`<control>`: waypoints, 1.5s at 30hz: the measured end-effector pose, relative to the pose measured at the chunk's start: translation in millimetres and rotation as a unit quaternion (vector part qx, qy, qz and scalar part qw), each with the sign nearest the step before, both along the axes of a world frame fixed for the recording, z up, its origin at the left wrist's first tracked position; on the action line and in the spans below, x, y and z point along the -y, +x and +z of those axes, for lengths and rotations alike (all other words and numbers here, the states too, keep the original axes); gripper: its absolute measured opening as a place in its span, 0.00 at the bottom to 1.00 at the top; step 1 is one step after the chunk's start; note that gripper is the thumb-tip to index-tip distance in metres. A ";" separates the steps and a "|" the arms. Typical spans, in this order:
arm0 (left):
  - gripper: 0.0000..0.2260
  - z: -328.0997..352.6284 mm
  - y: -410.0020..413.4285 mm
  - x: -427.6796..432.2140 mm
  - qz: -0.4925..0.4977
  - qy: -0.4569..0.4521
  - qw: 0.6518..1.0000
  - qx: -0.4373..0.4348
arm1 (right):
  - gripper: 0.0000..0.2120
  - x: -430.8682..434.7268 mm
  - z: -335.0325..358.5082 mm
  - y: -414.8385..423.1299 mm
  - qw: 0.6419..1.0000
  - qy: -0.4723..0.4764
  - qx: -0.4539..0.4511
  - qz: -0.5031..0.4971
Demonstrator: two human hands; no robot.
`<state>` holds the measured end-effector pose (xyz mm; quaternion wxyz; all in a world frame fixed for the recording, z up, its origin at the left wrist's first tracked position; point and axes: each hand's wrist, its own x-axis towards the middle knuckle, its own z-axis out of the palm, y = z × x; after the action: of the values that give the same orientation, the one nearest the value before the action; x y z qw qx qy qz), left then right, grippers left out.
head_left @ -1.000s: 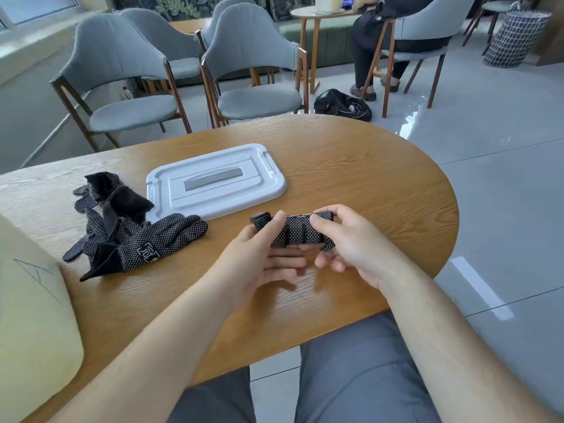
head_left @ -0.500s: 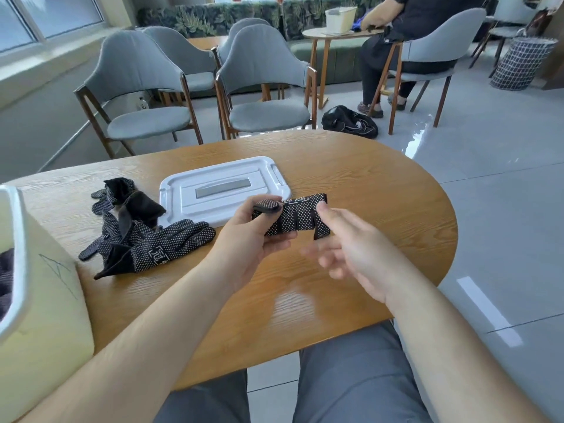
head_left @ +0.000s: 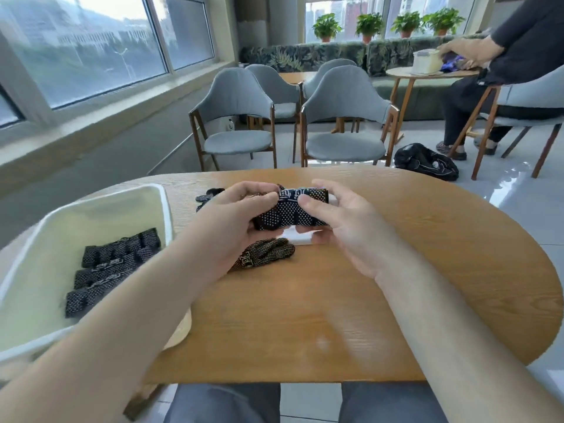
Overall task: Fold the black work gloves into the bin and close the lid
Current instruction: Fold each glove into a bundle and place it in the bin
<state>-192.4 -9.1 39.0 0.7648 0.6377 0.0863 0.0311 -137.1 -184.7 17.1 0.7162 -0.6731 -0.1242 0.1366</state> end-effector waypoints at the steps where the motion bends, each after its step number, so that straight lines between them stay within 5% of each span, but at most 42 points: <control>1: 0.05 6.3 -6.1 -9.2 0.006 0.013 1.000 0.003 | 0.20 -8.9 4.5 1.0 1.000 -0.005 0.004 0.019; 7: 0.07 38.7 -44.1 -92.7 0.037 0.070 0.997 -0.008 | 0.08 -94.9 36.5 -1.2 0.986 -0.062 0.062 0.138; 14: 0.16 29.5 -67.2 -190.2 0.086 0.208 0.972 -0.073 | 0.05 -212.7 43.5 -9.4 0.940 -0.233 0.142 0.204; 19: 0.09 15.2 -63.9 -223.7 0.056 0.430 0.884 -0.174 | 0.07 -263.4 42.9 -14.3 0.885 -0.335 0.076 0.314; 23: 0.08 10.4 -66.3 -221.7 -0.037 0.546 0.792 -0.272 | 0.19 -283.8 32.2 -19.2 0.771 -0.500 0.122 0.374; 26: 0.15 1.5 -68.5 -209.0 -0.143 0.584 0.730 -0.325 | 0.25 -290.9 17.2 -22.3 0.699 -0.562 0.155 0.414; 31: 0.19 -19.7 -73.2 -201.6 -0.202 0.608 0.689 -0.341 | 0.19 -298.7 -3.7 -27.6 0.629 -0.601 0.179 0.459; 33: 0.19 -24.8 -73.0 -201.1 -0.198 0.665 0.643 -0.324 | 0.19 -300.9 -7.8 -28.8 0.616 -0.612 0.195 0.455; 36: 0.16 -30.9 -70.2 -196.5 -0.170 0.738 0.568 -0.323 | 0.17 -302.1 -14.0 -37.7 0.544 -0.637 0.311 0.450; 38: 0.15 -29.2 -70.3 -194.6 -0.168 0.749 0.548 -0.332 | 0.19 -298.6 -11.1 -44.8 0.506 -0.634 0.405 0.423; 40: 0.16 -19.8 -70.9 -193.5 -0.178 0.748 0.553 -0.321 | 0.19 -288.1 3.6 -47.6 0.553 -0.603 0.420 0.392; 45: 0.14 24.9 -52.4 -170.6 -0.052 0.778 0.598 -0.184 | 0.07 -248.6 48.3 -17.6 0.743 -0.445 0.407 0.292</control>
<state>-244.8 161.5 63.9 -0.0532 0.9869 0.1349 -0.0711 -154.8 63.9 65.4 0.1423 -0.8376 -0.5194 0.0918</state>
